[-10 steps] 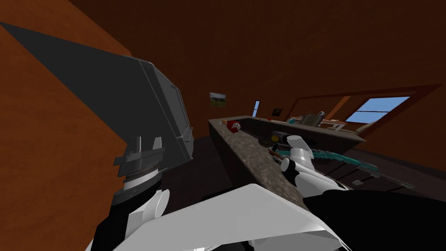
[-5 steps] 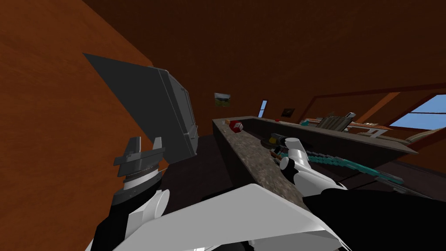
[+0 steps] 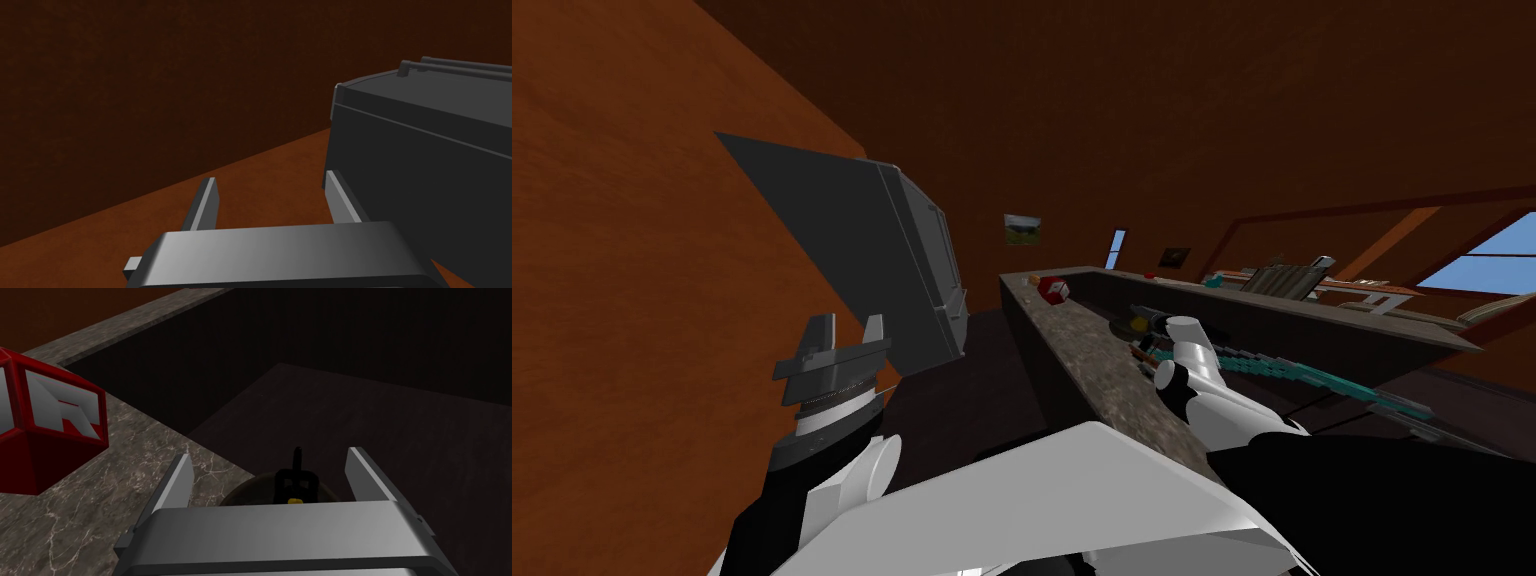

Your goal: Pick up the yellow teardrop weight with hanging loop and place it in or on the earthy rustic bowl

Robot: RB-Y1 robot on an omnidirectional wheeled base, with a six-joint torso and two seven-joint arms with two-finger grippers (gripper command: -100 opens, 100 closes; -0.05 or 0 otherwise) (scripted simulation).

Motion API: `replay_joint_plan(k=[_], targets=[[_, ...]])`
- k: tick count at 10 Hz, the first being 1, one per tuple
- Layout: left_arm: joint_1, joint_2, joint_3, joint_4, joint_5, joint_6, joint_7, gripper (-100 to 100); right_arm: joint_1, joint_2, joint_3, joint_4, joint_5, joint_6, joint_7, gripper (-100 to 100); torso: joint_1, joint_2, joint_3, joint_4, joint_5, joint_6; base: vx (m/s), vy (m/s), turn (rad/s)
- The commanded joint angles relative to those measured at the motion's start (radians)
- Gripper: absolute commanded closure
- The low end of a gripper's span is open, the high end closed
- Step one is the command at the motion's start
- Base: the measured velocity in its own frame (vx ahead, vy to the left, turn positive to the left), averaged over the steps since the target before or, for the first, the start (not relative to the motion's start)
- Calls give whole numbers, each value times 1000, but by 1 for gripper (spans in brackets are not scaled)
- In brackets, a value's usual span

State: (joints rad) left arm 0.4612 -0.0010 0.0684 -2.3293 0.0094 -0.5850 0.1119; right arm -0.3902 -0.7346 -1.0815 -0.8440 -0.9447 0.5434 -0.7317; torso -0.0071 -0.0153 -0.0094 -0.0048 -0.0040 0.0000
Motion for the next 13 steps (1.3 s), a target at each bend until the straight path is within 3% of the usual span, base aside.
replay_joint_plan(k=[1,2,3,10,11,12,13], targets=[[0,0,0,0,0,0,0,0,0,0,0,0,0,0,0,-100,0,0,0,0,0,0,0,0,0],[0,0,0,0,0,0,0,0,0,0,0,0,0,0,0,0,0,0,0,0,0,0,0,0,0],[0,0,0,0,0,0,0,0,-1,-31,-5,0,3,26,-17,-100,0,0,0,0,0,0,10,32,-13],[0,0,0,0,0,0,0,0,-6,-154,-26,-1,16,131,-86,-100,3,-1,0,0,1,0,17,55,-20],[0,0,0,0,0,0,0,0,-7,-141,-22,-4,19,120,-84,-100,3,-1,0,0,1,0,5,19,-8],[0,0,0,0,0,0,0,0,-7,-143,-23,-3,18,122,-84,0,2,0,0,0,0,0,0,0,0],[0,0,0,0,0,0,0,0,-7,-143,-23,-3,18,122,-84,0,1,0,0,0,0,0,0,0,0]])
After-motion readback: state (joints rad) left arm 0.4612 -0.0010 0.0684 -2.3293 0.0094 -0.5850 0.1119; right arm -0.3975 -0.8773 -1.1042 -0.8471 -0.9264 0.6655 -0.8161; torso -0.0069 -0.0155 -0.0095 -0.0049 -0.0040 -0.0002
